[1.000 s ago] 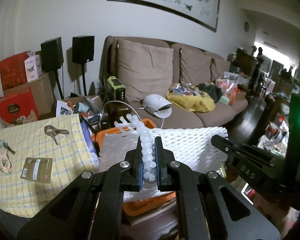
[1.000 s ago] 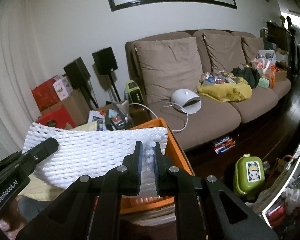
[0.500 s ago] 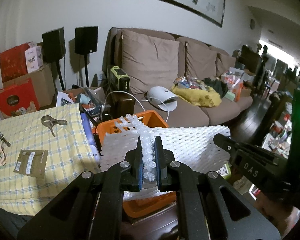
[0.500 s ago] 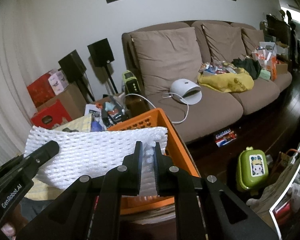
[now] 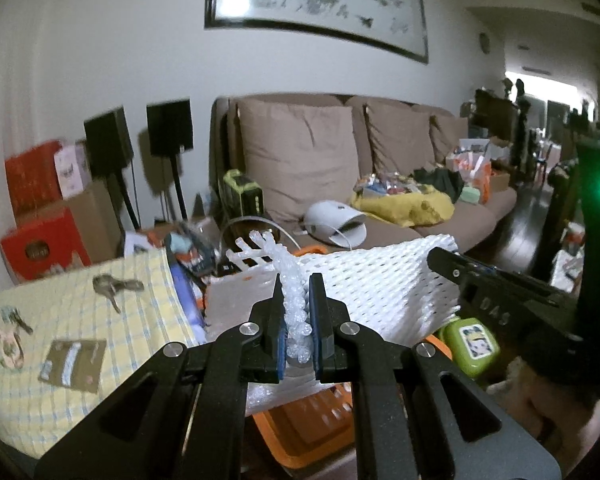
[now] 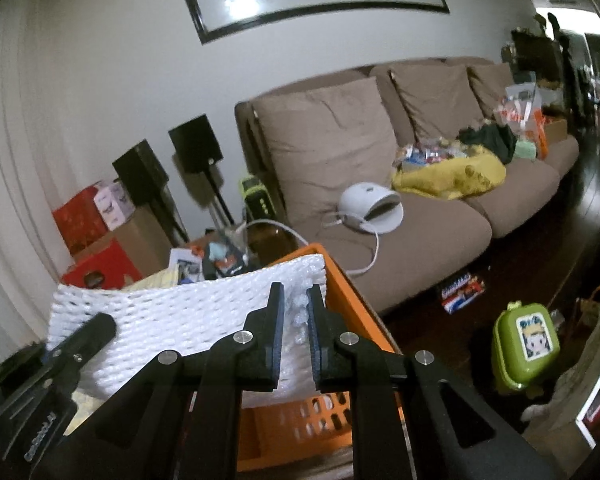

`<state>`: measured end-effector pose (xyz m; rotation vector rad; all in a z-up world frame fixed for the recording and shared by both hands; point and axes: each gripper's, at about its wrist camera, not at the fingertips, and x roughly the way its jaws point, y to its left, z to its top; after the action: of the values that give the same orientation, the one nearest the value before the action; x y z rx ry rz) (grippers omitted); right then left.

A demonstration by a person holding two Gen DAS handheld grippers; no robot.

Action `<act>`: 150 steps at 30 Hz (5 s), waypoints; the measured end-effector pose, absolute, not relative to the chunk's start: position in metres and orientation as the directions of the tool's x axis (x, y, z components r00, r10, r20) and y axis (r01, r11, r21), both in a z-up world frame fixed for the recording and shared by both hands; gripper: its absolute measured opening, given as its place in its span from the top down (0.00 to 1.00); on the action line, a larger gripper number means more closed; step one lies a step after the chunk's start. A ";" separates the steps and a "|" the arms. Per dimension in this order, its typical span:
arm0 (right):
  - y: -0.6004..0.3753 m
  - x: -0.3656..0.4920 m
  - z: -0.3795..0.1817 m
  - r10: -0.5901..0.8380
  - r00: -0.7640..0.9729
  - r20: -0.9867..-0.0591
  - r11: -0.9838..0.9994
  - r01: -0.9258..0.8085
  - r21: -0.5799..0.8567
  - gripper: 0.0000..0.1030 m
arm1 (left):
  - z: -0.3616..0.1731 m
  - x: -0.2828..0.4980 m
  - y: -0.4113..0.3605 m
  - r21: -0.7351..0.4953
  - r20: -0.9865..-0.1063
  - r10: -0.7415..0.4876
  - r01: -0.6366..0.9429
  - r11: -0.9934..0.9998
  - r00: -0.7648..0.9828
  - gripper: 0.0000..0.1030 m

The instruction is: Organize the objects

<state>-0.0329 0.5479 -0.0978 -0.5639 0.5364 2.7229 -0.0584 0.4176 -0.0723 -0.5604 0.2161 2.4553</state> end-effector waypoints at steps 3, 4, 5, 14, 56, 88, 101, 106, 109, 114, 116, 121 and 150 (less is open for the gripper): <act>0.538 -0.034 -0.100 0.247 -0.884 -0.398 -0.905 -0.357 0.231 0.90 | -0.075 -0.056 0.420 0.031 -0.434 0.524 -0.594 -0.804 -0.732 0.92; 0.536 -0.033 -0.101 0.246 -0.889 -0.386 -0.911 -0.348 0.220 0.90 | -0.078 -0.056 0.420 0.028 -0.435 0.520 -0.588 -0.808 -0.735 0.92; 0.534 -0.032 -0.102 0.239 -0.898 -0.369 -0.919 -0.332 0.214 0.90 | -0.079 -0.056 0.419 0.022 -0.433 0.521 -0.586 -0.810 -0.736 0.92; 0.522 -0.025 -0.110 0.285 -0.912 -0.294 -0.929 -0.338 0.151 0.90 | -0.095 -0.063 0.414 -0.018 -0.400 0.528 -0.570 -0.821 -0.749 0.92; 0.520 -0.036 -0.124 0.415 -0.850 -0.325 -0.903 -0.427 -0.036 0.89 | -0.113 -0.070 0.419 -0.099 -0.322 0.528 -0.527 -0.844 -0.785 0.91; 0.542 -0.022 -0.119 0.402 -0.849 -0.343 -0.892 -0.448 0.063 0.89 | -0.122 -0.074 0.441 -0.075 -0.402 0.537 -0.557 -0.827 -0.742 0.92; 0.546 -0.027 -0.126 0.387 -0.834 -0.393 -0.893 -0.446 0.066 0.89 | -0.127 -0.076 0.441 -0.089 -0.424 0.540 -0.561 -0.823 -0.727 0.92; 0.545 -0.029 -0.127 0.387 -0.832 -0.398 -0.893 -0.446 0.063 0.89 | -0.129 -0.076 0.442 -0.082 -0.436 0.534 -0.559 -0.825 -0.724 0.92; 0.549 -0.032 -0.130 0.374 -0.824 -0.425 -0.894 -0.443 0.071 0.89 | -0.135 -0.080 0.443 -0.096 -0.462 0.528 -0.552 -0.828 -0.712 0.92; 0.556 -0.038 -0.136 0.349 -0.808 -0.474 -0.893 -0.440 0.092 0.89 | -0.147 -0.087 0.443 -0.115 -0.507 0.514 -0.536 -0.836 -0.692 0.92; 0.555 -0.042 -0.137 0.352 -0.800 -0.486 -0.894 -0.441 0.079 0.89 | -0.152 -0.089 0.443 -0.108 -0.522 0.503 -0.531 -0.840 -0.689 0.92; 0.550 -0.047 -0.142 0.344 -0.792 -0.505 -0.901 -0.430 0.060 0.89 | -0.163 -0.095 0.438 -0.122 -0.544 0.495 -0.519 -0.846 -0.678 0.92; 0.509 -0.072 -0.162 0.324 -0.767 -0.553 -0.936 -0.344 -0.072 0.89 | -0.176 -0.097 0.409 -0.093 -0.461 0.504 -0.525 -0.846 -0.731 0.91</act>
<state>-0.0723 0.5090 -0.1619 -0.8240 0.0476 2.6589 -0.0971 0.4092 -0.1762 -0.6482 0.0578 2.4978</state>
